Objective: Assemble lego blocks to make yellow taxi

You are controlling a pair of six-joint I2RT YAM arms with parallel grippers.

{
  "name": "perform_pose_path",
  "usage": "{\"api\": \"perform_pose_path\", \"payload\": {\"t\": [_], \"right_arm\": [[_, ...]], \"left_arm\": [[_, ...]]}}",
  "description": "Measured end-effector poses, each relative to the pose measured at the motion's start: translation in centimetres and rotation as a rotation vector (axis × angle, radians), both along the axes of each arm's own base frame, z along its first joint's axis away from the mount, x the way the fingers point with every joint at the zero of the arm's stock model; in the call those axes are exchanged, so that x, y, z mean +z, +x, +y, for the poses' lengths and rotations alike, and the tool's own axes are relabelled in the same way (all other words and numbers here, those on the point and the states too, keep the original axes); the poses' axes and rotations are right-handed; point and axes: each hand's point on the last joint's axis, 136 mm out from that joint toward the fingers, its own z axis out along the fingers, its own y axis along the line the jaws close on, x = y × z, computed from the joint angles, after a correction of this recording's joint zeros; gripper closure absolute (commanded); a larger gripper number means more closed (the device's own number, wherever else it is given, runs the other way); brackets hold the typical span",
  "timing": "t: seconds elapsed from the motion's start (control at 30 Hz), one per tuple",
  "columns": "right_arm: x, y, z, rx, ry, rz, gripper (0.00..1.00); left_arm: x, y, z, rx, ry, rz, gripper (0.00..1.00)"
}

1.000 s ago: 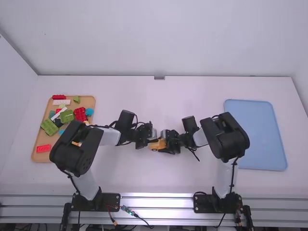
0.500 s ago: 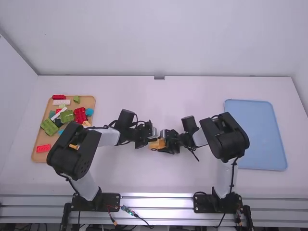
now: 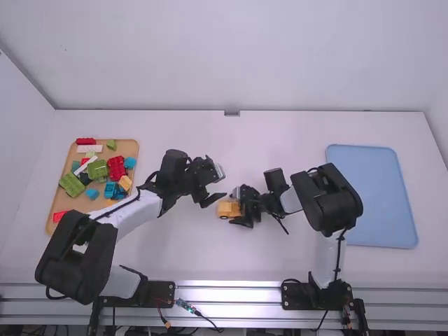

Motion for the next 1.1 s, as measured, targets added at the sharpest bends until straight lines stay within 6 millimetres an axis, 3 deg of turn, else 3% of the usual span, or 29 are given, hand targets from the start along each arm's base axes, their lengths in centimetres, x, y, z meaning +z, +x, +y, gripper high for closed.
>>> {"api": "perform_pose_path", "payload": {"t": [0.17, 0.27, 0.3, 0.4, 0.57, 0.7, 0.73, 0.77, 0.9, 1.0, 1.1], "right_arm": [[0.1, 0.2, -0.4, -0.030, -0.049, 0.021, 0.01], [0.2, 0.3, -1.6, -0.079, -0.148, 0.041, 0.01], [0.2, 0.3, -1.6, -0.079, -0.148, 0.041, 0.01], [0.2, 0.4, -3.3, -0.142, -0.277, 0.051, 0.01], [0.2, 0.6, -5.3, -0.224, -0.403, 0.067, 0.01], [0.2, 1.3, -7.6, -0.362, -0.531, 0.085, 0.01], [0.2, 1.5, -7.9, -0.385, -0.545, 0.089, 0.01], [0.2, 1.9, -8.8, -0.451, -0.581, 0.097, 0.01], [0.8, 3.0, -10.6, -0.594, -0.647, 0.087, 0.01], [1.4, 3.4, -11.5, -0.670, -0.666, 0.087, 0.01], [2.1, 3.3, -11.9, -0.710, -0.672, 0.096, 0.01]], "left_arm": [[-0.4, 1.0, 1.6, 0.127, -0.019, 0.061, 0.01], [-1.0, 1.7, 4.8, 0.256, -0.038, 0.159, 0.01], [-1.0, 1.7, 4.8, 0.256, -0.038, 0.159, 0.01], [-0.2, 3.0, 8.7, 0.380, -0.082, 0.253, 0.01], [1.8, 4.5, 12.5, 0.512, -0.149, 0.313, 0.01], [3.3, 5.4, 17.3, 0.723, -0.222, 0.399, 0.01], [3.2, 5.4, 18.1, 0.766, -0.226, 0.416, 0.01], [2.9, 5.1, 20.8, 0.918, -0.229, 0.470, 0.01], [1.9, 3.0, 26.3, 1.245, -0.181, 0.566, 0.01], [1.3, 1.8, 28.0, 1.358, -0.143, 0.596, 0.01], [1.0, 1.2, 28.4, 1.402, -0.131, 0.613, 0.01]]}}
